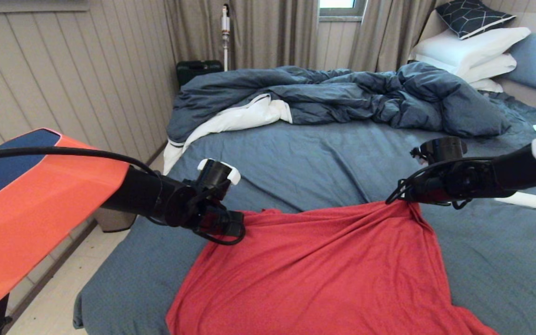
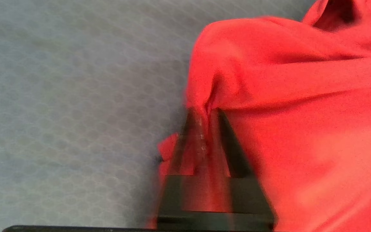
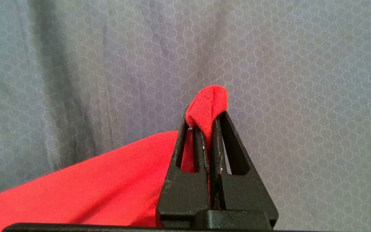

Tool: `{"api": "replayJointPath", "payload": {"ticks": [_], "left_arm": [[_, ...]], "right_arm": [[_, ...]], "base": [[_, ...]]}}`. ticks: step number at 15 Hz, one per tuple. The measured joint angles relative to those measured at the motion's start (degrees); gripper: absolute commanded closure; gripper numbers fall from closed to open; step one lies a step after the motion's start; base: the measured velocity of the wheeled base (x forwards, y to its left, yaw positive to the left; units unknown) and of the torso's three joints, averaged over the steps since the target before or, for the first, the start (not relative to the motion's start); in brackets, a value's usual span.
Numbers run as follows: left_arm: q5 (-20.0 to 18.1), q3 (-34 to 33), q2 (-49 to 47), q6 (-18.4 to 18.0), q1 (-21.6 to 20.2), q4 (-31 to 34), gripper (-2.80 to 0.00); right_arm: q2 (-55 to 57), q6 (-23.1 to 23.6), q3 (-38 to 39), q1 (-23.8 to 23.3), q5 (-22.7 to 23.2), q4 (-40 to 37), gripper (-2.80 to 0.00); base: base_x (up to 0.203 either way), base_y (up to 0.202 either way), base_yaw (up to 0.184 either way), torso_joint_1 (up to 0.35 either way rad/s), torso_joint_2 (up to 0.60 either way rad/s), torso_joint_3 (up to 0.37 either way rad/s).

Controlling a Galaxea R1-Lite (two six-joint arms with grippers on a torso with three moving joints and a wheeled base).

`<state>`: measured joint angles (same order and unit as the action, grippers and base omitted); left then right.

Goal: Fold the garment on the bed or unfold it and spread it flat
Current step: Unford the red T-shirt

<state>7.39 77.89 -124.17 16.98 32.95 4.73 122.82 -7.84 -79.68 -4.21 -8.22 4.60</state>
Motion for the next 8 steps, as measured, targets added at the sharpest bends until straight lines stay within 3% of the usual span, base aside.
{"api": "replayJointPath", "payload": {"ticks": [3, 8], "left_arm": [[3.6, 0.0, 0.8, 0.2, -0.5, -0.2, 0.0], [4.0, 0.0, 3.8, 0.4, -3.1, -1.5, 0.0]], "right_arm": [[-0.5, 0.0, 0.9, 0.0, 0.0, 0.3, 0.0], [-2.0, 0.0, 2.9, 0.4, 0.0, 2.9, 0.0]], "base": [[0.0, 0.0, 0.0, 0.0, 0.0, 0.0], [0.0, 0.0, 0.0, 0.0, 0.0, 0.0]]}}
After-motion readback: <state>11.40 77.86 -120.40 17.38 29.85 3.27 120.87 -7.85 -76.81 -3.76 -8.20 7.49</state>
